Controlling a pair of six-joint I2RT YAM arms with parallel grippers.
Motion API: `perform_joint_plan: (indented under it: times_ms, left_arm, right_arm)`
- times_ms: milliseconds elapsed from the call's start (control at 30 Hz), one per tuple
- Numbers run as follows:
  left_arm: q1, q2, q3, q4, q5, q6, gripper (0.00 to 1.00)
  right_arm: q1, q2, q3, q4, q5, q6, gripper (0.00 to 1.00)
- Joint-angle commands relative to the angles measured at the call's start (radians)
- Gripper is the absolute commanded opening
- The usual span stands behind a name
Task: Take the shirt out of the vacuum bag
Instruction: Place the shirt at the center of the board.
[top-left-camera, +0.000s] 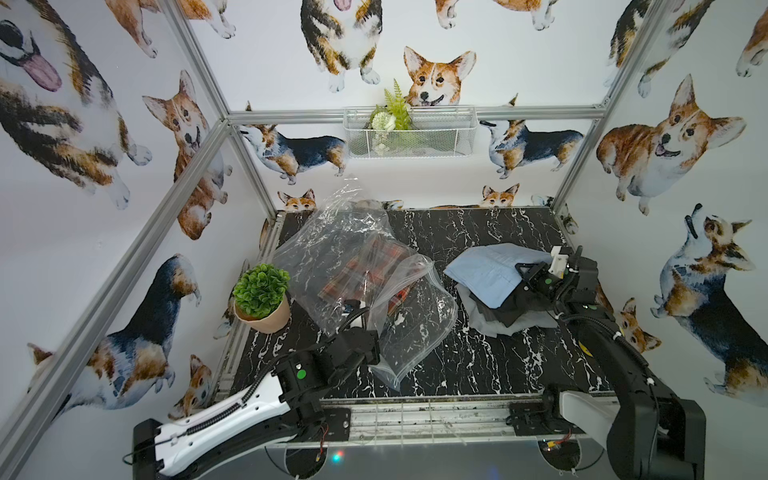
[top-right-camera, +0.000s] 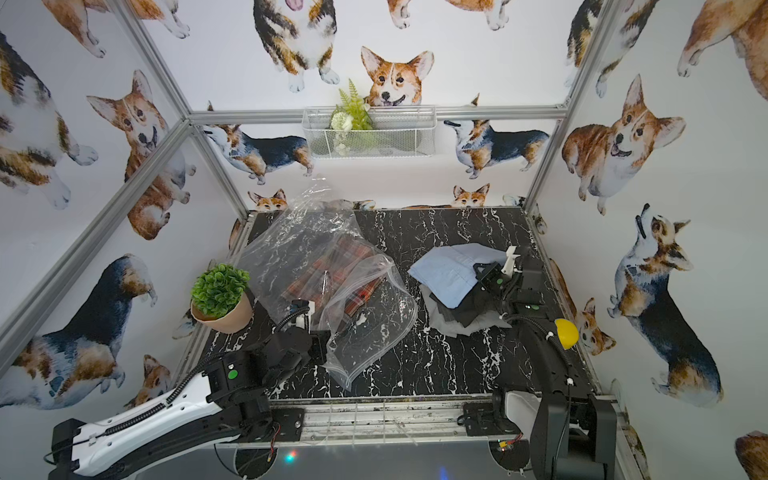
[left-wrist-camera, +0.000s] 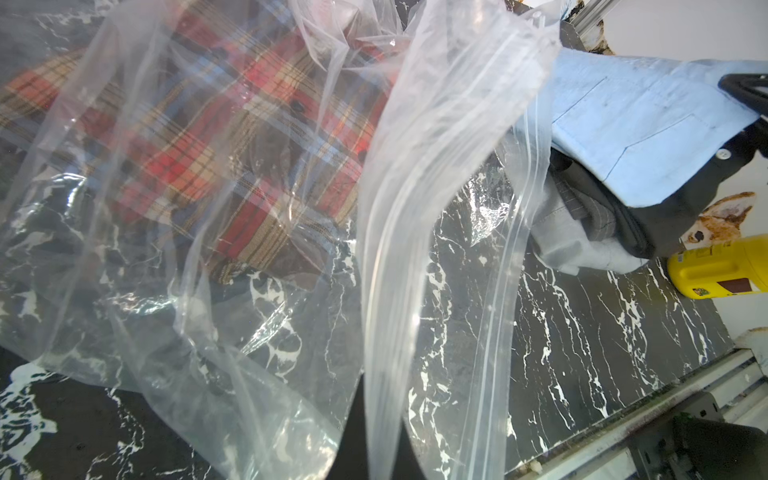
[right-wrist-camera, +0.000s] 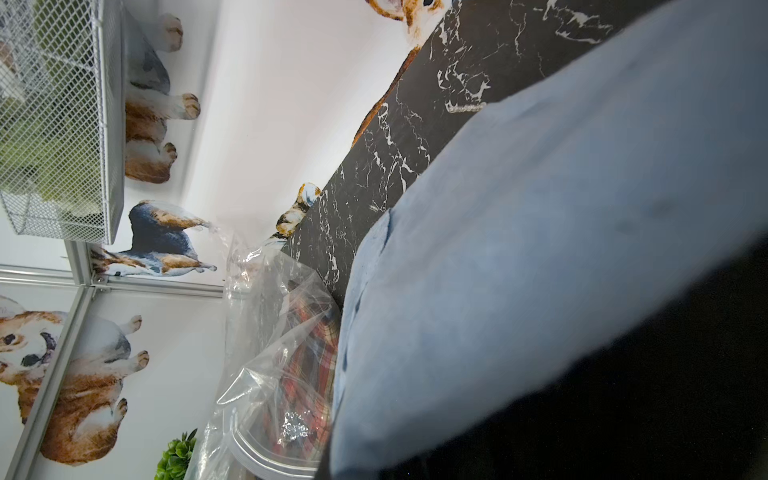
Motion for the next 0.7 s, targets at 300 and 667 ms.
perform_joint_plan:
  times_ms: [300,667]
  left_arm:
    - [0.000,-0.014,0.023,-0.016,0.028,-0.008,0.00]
    - [0.001,-0.013,0.016,-0.011,0.037,-0.010,0.00]
  right_arm:
    - [-0.004,-0.180,-0.281,-0.026,0.174,-0.025,0.00]
    - [-0.004,-0.356,-0.188,-0.213,0.162,0.024,0.53]
